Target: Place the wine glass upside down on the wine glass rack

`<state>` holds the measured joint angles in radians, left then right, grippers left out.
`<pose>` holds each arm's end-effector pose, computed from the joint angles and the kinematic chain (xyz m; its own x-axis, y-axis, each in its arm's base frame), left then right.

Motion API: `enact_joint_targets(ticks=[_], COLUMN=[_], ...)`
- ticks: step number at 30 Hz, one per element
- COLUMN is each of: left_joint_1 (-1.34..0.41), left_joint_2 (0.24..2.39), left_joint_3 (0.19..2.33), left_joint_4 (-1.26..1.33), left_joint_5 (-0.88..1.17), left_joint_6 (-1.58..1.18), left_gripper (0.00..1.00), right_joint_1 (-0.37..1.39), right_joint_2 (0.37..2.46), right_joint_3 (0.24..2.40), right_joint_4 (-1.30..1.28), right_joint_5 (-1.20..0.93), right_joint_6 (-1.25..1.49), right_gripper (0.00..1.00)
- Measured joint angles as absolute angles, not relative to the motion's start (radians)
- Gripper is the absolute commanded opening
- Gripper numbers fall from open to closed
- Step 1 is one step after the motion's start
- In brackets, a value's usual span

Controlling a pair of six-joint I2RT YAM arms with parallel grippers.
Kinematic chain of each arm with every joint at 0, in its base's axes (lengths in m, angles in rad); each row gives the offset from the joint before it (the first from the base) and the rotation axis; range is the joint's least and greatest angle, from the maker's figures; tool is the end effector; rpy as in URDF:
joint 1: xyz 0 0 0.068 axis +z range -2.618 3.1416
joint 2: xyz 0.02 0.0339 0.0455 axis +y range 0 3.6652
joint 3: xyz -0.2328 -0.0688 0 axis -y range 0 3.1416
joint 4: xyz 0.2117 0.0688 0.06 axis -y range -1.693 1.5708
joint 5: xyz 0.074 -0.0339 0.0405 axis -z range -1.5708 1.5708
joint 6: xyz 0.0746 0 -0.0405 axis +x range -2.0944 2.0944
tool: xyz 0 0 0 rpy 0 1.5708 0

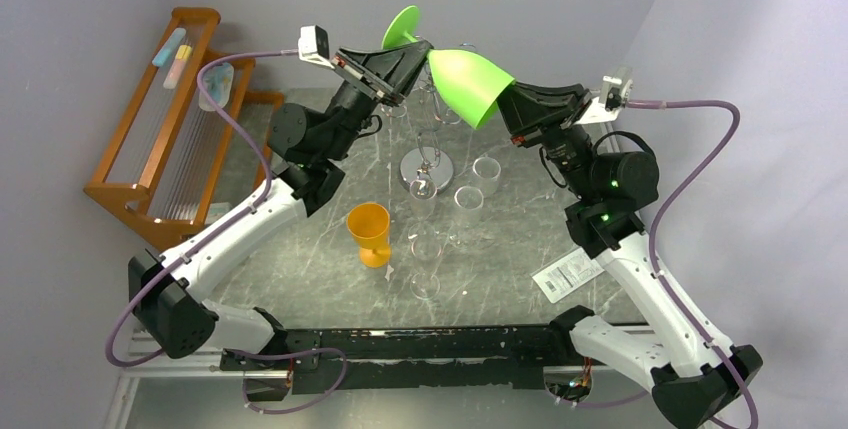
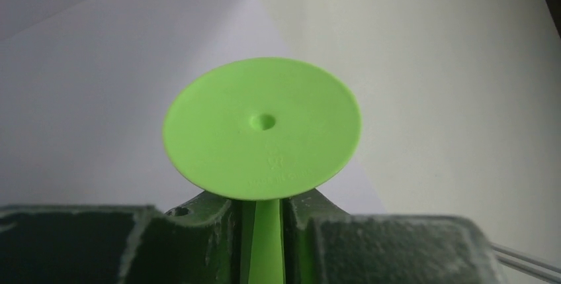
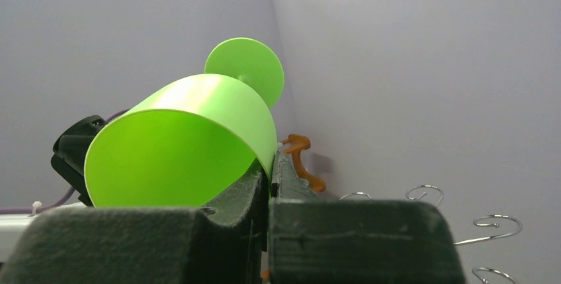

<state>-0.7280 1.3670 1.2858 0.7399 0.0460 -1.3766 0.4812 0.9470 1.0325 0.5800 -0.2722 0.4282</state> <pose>0.2263 -0.2063 0.4750 -0.5906 -0.7866 -0.1802 0.5818 -0.2604 -0.7705 0.1720 0.1125 0.4704 0.2350 0.5739 -0.7845 -0.8034 0.5690 0.1756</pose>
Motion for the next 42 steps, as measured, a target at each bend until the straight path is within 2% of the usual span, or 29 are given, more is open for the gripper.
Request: enact_joint_targets(ticks=[2, 5, 6, 9, 10, 12, 14, 18, 25, 32, 37, 42], left_joint_1=[-0.73, -0.736, -0.738, -0.743, -0.744, -0.748, -0.749, -0.756, -0.757, -0.759, -0.763, -0.775], left_joint_2=[1.37, 1.376, 1.377, 1.38, 1.38, 1.378, 1.373, 1.332, 1.232, 1.283, 1.319, 1.327], left_joint_3=[1.283, 1.283, 1.283, 1.282, 1.281, 1.281, 1.281, 1.274, 1.283, 1.332, 1.312, 1.288], left_joint_4=[0.759, 0.785, 0.793, 0.821, 0.828, 0.833, 0.826, 0.768, 0.634, 0.557, 0.533, 0.531], left_joint_5=[0.045, 0.046, 0.046, 0.052, 0.054, 0.054, 0.053, 0.051, 0.103, 0.284, 0.424, 0.576], left_joint_6=[-1.373, -1.359, -1.351, -1.322, -1.309, -1.272, -1.225, -1.104, -0.83, -0.566, -0.432, -0.345], left_gripper=[0.07, 0.05, 0.05, 0.05, 0.05, 0.05, 0.05, 0.05, 0.05, 0.05, 0.05, 0.05], right_joint_1=[0.481, 0.48, 0.48, 0.48, 0.48, 0.487, 0.488, 0.488, 0.488, 0.488, 0.488, 0.488], right_joint_2=[0.945, 0.936, 0.931, 0.91, 0.901, 0.871, 0.83, 0.736, 0.567, 0.675, 0.725, 0.861], right_joint_3=[1.032, 1.024, 1.02, 1.019, 1.018, 1.008, 0.999, 0.995, 0.995, 1.224, 1.261, 1.336], right_joint_4=[0.573, 0.562, 0.556, 0.519, 0.499, 0.45, 0.381, 0.23, -0.027, -0.267, -0.259, -0.211], right_joint_5=[-0.282, -0.288, -0.29, -0.302, -0.31, -0.326, -0.325, -0.302, -0.265, -0.266, -0.302, -0.368], right_joint_6=[0.425, 0.422, 0.422, 0.426, 0.435, 0.438, 0.435, 0.425, 0.447, 0.581, 0.776, 0.964], right_gripper=[0.0, 0.0, 0.05, 0.53, 0.64, 0.77, 0.85, 0.9, 0.92, 0.91, 0.82, 0.76])
